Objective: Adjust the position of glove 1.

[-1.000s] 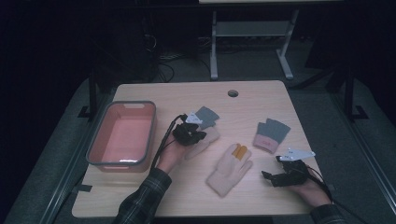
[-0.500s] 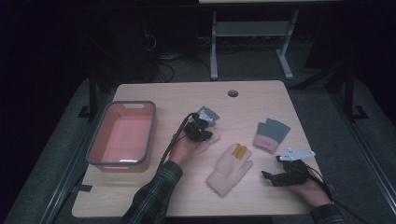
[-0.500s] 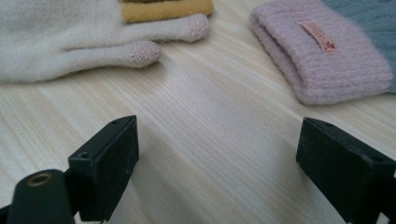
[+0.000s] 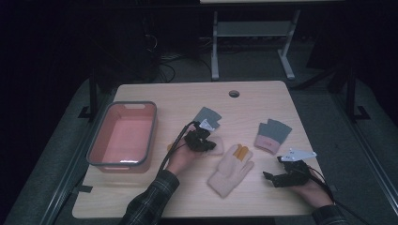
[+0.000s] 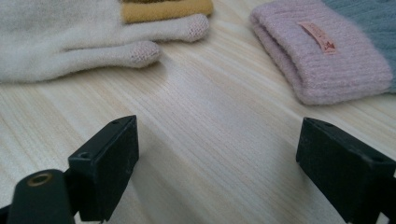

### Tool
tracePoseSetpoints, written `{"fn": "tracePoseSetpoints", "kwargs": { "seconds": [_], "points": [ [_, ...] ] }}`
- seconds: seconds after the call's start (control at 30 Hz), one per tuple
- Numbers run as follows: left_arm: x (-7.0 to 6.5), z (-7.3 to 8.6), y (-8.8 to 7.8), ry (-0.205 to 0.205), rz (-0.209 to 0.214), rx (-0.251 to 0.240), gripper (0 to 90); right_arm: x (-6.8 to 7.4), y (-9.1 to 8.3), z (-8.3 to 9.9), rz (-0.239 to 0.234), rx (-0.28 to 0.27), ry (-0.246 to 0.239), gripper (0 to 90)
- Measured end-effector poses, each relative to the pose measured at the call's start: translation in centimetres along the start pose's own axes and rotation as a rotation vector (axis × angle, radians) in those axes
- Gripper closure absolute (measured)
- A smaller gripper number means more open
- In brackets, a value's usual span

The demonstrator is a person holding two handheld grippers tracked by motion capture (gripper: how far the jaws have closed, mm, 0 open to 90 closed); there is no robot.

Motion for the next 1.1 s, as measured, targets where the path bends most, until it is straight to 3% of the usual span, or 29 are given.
{"fn": "tracePoseSetpoints", "kwargs": {
  "seconds": [0.33, 0.73, 1.1],
  "points": [
    [-2.1, 2.0, -1.8, 0.029, 0.042, 0.025, 89.6, 0.0, 0.0, 0.0, 0.000, 0.000, 0.000, 12.6],
    [-3.8, 5.4, -4.7, 0.022, 0.070, 0.038, 89.6, 0.0, 0.0, 0.0, 0.000, 0.000, 0.000, 12.6],
    [-4.7, 9.3, -7.9, -0.031, 0.062, 0.034, 89.6, 0.0, 0.0, 0.0, 0.002, 0.000, 0.001, 12.5]
  ]
}}
Point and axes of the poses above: each handheld gripper's, and its own axes: y roughly forward along the jaws, z roughly out of its underside, x roughly to its left, the point moved 7 cm from there along y, roughly forward along the jaws, and after that the axes turned 5 degrees about y, right-handed, at the moved point
